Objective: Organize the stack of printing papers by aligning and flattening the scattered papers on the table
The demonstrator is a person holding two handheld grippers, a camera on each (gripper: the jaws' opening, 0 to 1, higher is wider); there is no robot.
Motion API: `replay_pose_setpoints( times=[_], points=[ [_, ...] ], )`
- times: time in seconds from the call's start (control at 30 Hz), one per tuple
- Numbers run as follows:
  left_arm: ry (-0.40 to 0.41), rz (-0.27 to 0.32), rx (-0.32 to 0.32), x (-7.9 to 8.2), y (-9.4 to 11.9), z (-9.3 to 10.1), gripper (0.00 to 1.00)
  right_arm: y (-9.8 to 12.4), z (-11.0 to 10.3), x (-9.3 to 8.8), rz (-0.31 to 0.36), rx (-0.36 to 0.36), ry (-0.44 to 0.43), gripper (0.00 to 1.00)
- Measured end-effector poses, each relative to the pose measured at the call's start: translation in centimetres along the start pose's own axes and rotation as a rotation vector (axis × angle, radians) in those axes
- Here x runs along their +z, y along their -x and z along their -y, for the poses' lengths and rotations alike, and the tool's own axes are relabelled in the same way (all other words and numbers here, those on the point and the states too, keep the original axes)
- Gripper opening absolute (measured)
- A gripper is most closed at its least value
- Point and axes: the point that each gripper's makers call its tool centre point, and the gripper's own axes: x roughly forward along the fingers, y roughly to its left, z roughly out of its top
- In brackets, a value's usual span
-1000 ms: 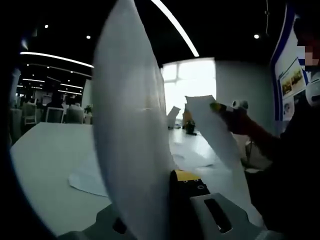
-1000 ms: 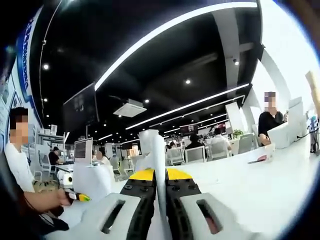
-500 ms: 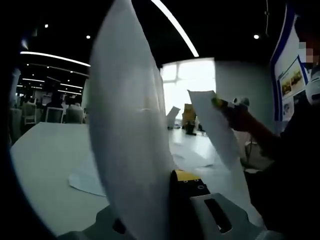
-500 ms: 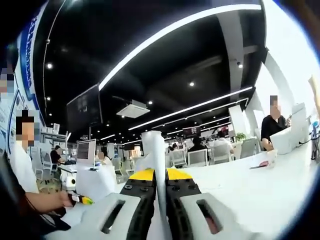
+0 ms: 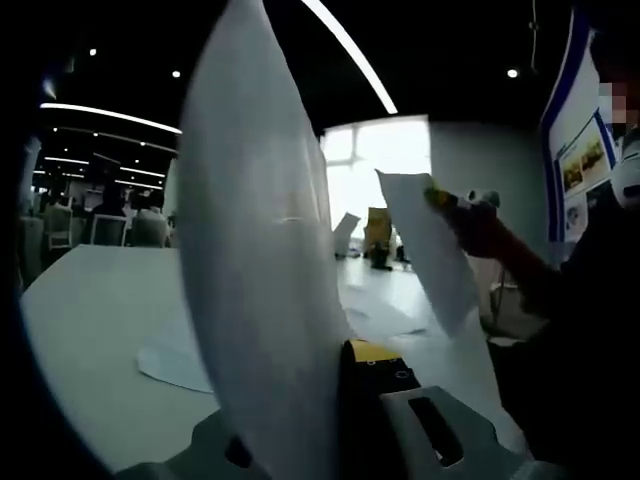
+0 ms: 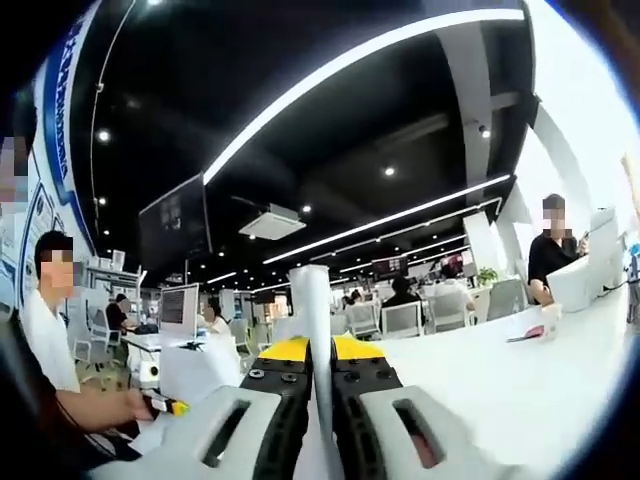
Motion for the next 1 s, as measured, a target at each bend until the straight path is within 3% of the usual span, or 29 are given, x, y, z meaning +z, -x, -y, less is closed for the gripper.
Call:
replay_pose_setpoints(
  times=[0.63,1.0],
  points=[
    [0.000,0.001,-0.002,0.0,0.0,0.0,0.07,-1.6,-2.0,-0.4,-0.002,0.050,-0.011,0.02],
    [-0.004,0.000,-0.003,0.0,0.1,0.0,0.07,-2.1,-4.1,-0.5,-0.004,0.094,-0.012,0.02]
  ],
)
